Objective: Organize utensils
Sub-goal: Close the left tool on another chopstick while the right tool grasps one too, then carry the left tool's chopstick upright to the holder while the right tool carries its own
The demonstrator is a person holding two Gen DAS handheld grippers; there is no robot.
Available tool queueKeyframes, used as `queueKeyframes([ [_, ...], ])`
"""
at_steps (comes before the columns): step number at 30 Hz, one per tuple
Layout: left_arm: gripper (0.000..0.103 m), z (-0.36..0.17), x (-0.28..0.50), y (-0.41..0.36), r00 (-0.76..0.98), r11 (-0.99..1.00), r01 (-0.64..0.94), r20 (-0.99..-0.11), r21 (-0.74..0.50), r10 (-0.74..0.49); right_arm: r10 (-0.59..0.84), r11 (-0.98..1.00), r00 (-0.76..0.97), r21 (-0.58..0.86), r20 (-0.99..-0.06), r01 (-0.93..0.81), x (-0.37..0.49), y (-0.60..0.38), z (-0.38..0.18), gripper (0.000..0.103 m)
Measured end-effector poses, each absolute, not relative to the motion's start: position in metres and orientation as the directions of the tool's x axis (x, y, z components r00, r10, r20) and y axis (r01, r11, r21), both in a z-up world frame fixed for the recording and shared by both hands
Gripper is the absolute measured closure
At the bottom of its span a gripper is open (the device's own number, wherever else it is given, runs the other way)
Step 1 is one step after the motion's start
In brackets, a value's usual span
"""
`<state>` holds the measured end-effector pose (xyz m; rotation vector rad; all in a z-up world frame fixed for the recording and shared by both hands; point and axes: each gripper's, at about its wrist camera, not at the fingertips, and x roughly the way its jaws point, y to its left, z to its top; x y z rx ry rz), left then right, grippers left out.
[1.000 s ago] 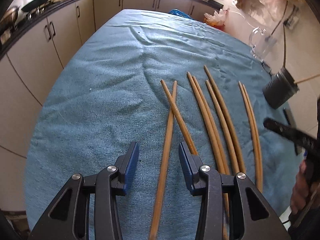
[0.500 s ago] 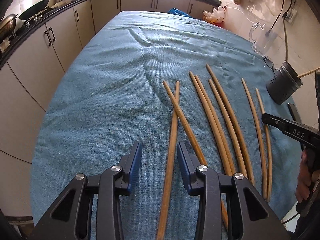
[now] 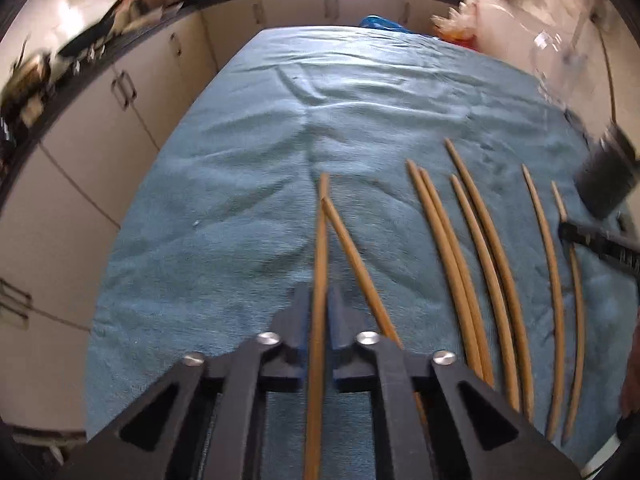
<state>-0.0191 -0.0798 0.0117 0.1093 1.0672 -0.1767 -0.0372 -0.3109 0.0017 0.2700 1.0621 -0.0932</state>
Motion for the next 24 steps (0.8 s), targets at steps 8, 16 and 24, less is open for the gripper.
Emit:
queueKeyframes([
  [8, 0.096, 0.012, -0.014, -0.056, 0.441, 0.99, 0.127, -0.89, -0.064, -0.114, 0.09, 0.966, 0.481, 0.194, -0.872, 0.17, -0.045, -0.307, 0.003, 0.094],
  [16, 0.097, 0.012, 0.006, -0.067, 0.46, 0.989, 0.133, -0.881, -0.059, -0.114, 0.07, 0.971, 0.499, 0.174, -0.864, 0.165, -0.037, -0.305, 0.002, 0.096],
  [24, 0.097, 0.072, -0.021, -0.055, 0.556, 0.956, 0.204, -0.779, -0.209, -0.289, 0.162, 0.948, 0.673, 0.304, -0.722, 0.099, -0.068, -0.309, 0.059, 0.096],
])
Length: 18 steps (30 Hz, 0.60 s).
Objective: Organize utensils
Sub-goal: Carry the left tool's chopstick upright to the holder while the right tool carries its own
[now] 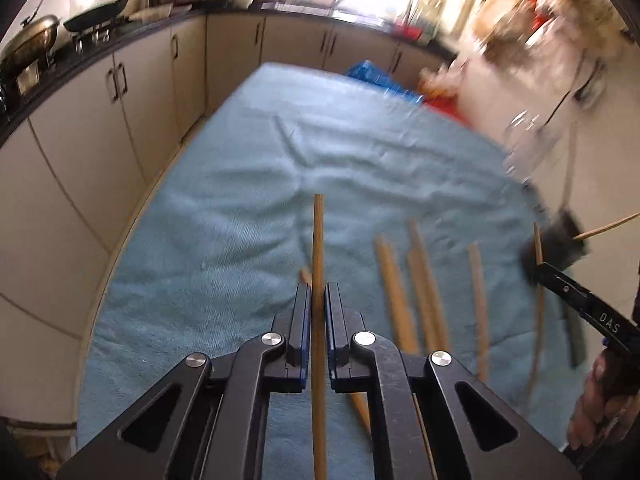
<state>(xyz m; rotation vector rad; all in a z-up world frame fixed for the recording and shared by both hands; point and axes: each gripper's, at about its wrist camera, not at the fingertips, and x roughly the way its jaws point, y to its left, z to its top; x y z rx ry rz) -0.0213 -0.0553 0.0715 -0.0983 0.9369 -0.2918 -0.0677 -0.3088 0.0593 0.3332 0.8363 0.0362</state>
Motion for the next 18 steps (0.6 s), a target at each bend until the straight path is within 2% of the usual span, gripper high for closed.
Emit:
queueKeyframes([
  [7, 0.097, 0.135, -0.046, -0.057, 0.649, 0.932, 0.271, -0.669, -0.242, -0.362, 0.171, 0.945, 0.826, 0.327, -0.538, 0.017, -0.111, -0.302, 0.12, 0.096],
  [18, 0.097, 0.172, -0.06, -0.061, 0.688, 0.917, 0.295, -0.606, -0.269, -0.399, 0.128, 0.931, 0.899, 0.364, -0.418, 0.036, -0.146, -0.314, 0.15, 0.096],
])
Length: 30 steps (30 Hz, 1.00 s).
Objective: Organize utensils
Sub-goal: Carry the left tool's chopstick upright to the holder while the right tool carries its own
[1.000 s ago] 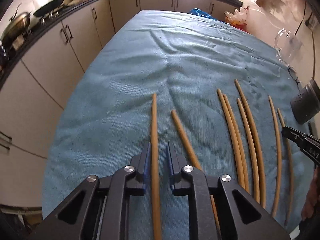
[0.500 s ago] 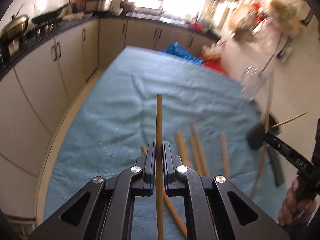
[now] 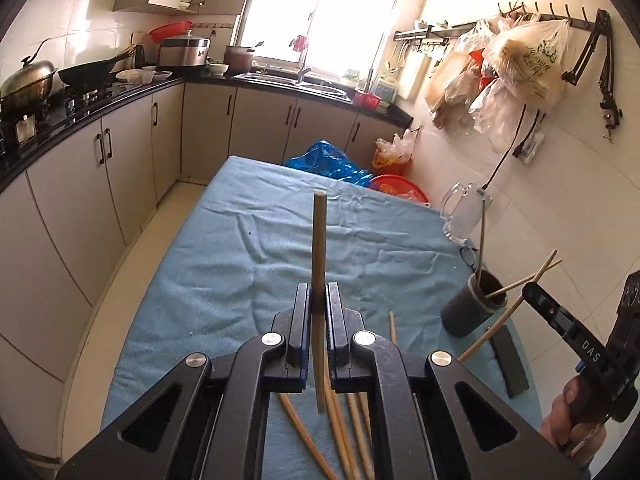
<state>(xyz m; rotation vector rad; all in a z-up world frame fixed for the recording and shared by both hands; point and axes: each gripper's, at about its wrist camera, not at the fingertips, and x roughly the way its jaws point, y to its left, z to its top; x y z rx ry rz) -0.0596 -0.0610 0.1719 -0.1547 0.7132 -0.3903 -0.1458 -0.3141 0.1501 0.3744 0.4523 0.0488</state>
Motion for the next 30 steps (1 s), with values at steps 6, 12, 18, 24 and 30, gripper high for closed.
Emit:
queueKeyframes([
  [6, 0.097, 0.187, -0.058, -0.074, 0.696, 0.904, 0.322, -0.576, -0.282, -0.428, 0.099, 0.922, 0.916, 0.383, -0.389, 0.063, -0.152, -0.32, 0.161, 0.096],
  [12, 0.097, 0.201, -0.055, -0.089, 0.691, 0.891, 0.356, -0.562, -0.283, -0.455, 0.063, 0.918, 0.925, 0.385, -0.374, 0.093, -0.16, -0.332, 0.167, 0.096],
  [18, 0.097, 0.207, -0.06, -0.104, 0.684, 0.881, 0.387, -0.556, -0.273, -0.473, 0.037, 0.909, 0.934, 0.4, -0.355, 0.116, -0.17, -0.345, 0.173, 0.096],
  [24, 0.097, 0.207, -0.064, -0.118, 0.67, 0.871, 0.415, -0.56, -0.262, -0.487, -0.001, 0.901, 0.945, 0.409, -0.327, 0.142, -0.185, -0.36, 0.181, 0.096],
  [30, 0.097, 0.212, -0.067, -0.134, 0.652, 0.855, 0.45, -0.559, -0.258, -0.512, -0.036, 0.887, 0.95, 0.429, -0.31, 0.173, -0.197, -0.377, 0.186, 0.096],
])
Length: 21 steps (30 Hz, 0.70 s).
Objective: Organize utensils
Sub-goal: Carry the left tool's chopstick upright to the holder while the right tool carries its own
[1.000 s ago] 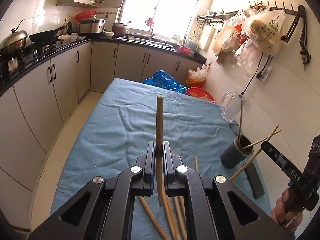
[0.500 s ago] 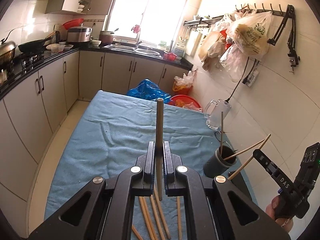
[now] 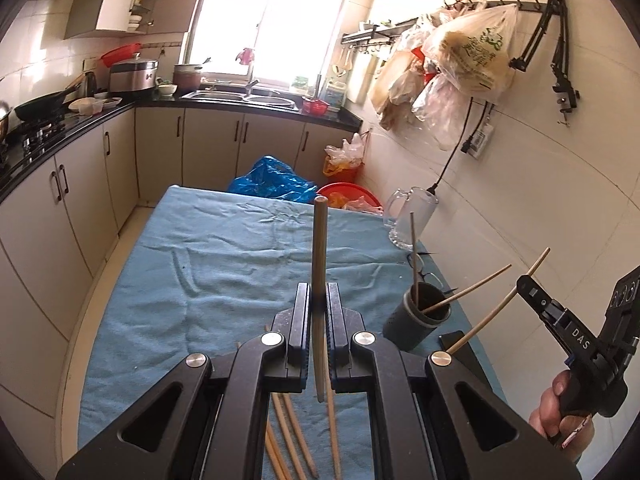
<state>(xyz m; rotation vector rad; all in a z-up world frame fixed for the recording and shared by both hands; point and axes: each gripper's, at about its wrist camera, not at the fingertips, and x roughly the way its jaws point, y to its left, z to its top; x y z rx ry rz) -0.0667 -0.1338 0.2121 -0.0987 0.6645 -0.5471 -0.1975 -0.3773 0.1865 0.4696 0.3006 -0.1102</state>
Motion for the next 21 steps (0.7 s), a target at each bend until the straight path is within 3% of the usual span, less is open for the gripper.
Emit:
queueKeyframes([
  [21, 0.097, 0.253, -0.057, -0.216, 0.619, 0.797, 0.556, -0.523, -0.234, -0.585, -0.164, 0.858, 0.958, 0.445, -0.237, 0.257, -0.219, -0.429, 0.213, 0.096],
])
